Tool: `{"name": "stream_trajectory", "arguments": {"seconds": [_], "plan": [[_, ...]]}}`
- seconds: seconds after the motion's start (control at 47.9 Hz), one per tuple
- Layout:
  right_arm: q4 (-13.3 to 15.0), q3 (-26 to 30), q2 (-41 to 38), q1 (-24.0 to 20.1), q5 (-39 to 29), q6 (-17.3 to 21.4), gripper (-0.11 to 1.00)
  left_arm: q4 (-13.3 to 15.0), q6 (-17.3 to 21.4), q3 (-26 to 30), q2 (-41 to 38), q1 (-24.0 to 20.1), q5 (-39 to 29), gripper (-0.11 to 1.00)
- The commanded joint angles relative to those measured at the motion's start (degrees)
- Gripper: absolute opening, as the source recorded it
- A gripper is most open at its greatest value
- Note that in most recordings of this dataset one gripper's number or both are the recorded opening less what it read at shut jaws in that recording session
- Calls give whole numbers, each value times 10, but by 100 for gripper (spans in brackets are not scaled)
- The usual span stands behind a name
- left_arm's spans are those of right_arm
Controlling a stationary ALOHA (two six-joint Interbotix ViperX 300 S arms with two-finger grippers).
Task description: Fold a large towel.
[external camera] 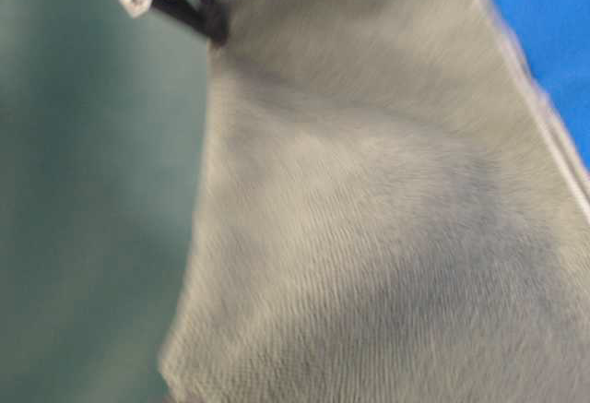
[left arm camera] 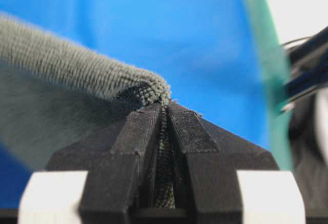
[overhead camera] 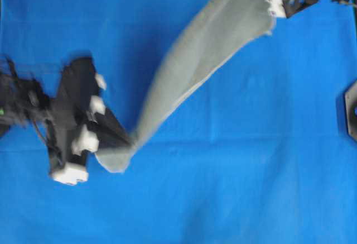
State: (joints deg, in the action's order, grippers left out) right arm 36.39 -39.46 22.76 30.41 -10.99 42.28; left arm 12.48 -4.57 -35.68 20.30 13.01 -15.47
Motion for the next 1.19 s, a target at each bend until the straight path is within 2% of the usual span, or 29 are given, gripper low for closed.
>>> {"name": "stream_trajectory", "arguments": {"seconds": [0.0, 0.23, 0.397, 0.543, 0.668, 0.814, 0.898, 1.044, 1.128, 1.169], "plan": [[14, 46, -30, 7, 45, -2, 4, 2, -4, 49, -31, 29, 45, 3], [36, 148, -120, 16, 55, -3, 4, 1, -4, 164, -126, 66, 83, 3], [43, 167, -131, 16, 34, -12, 4, 2, -6, 236, -191, 69, 87, 3], [44, 137, -91, 18, -30, -37, 4, 1, -6, 298, -258, 60, 113, 3], [44, 86, -33, 21, -80, -55, 4, 2, -7, 364, -323, 56, 132, 3], [44, 24, 53, 21, -111, -61, 4, 2, -7, 463, -397, 55, 134, 3], [44, 6, 85, 21, -116, -58, 4, 2, -10, 508, -431, 57, 133, 3], [41, 3, 71, 21, -112, -56, 4, 2, -18, 512, -442, 58, 117, 3], [41, 11, 25, 21, -111, -57, 4, 3, -37, 475, -428, 60, 98, 3], [41, 20, -4, 20, -106, -57, 4, 4, -58, 439, -414, 62, 94, 3]]}}
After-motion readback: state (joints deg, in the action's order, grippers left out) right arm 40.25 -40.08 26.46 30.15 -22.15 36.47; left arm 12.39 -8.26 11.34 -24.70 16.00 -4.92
